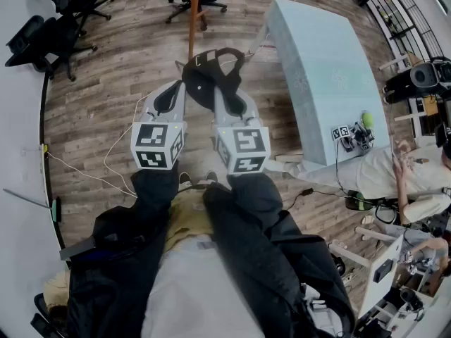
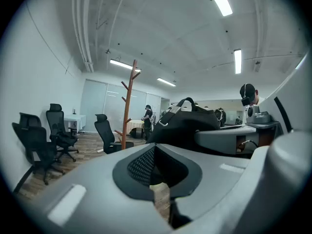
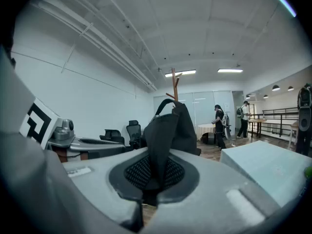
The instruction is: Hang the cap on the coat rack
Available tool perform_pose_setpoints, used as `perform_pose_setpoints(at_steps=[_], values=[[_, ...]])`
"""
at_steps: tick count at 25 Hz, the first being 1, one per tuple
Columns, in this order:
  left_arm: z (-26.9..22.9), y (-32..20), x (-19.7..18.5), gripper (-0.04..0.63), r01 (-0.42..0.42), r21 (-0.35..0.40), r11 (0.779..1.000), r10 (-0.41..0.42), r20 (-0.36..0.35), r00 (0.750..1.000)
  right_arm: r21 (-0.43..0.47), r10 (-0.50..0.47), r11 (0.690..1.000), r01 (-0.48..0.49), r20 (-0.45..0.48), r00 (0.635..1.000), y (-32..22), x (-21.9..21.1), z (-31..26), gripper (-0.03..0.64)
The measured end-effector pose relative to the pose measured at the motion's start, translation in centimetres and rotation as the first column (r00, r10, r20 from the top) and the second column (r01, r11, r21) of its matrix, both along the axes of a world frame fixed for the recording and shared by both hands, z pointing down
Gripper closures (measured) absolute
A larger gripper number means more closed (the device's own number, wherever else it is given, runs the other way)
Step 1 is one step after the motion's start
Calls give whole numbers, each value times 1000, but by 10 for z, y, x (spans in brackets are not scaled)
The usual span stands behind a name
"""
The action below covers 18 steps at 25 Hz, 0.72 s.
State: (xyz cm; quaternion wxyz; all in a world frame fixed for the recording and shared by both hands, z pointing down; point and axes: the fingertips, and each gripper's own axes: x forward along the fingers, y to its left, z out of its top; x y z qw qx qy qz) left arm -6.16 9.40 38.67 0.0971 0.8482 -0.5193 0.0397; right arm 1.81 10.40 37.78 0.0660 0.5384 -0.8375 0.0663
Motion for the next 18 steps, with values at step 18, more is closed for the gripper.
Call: perform_pose_setpoints(at_steps=[18], values=[[10, 0, -18, 597, 1, -22, 1000, -1, -3, 1000, -21, -12, 1000, 12, 8, 1000, -2, -23, 10, 614]])
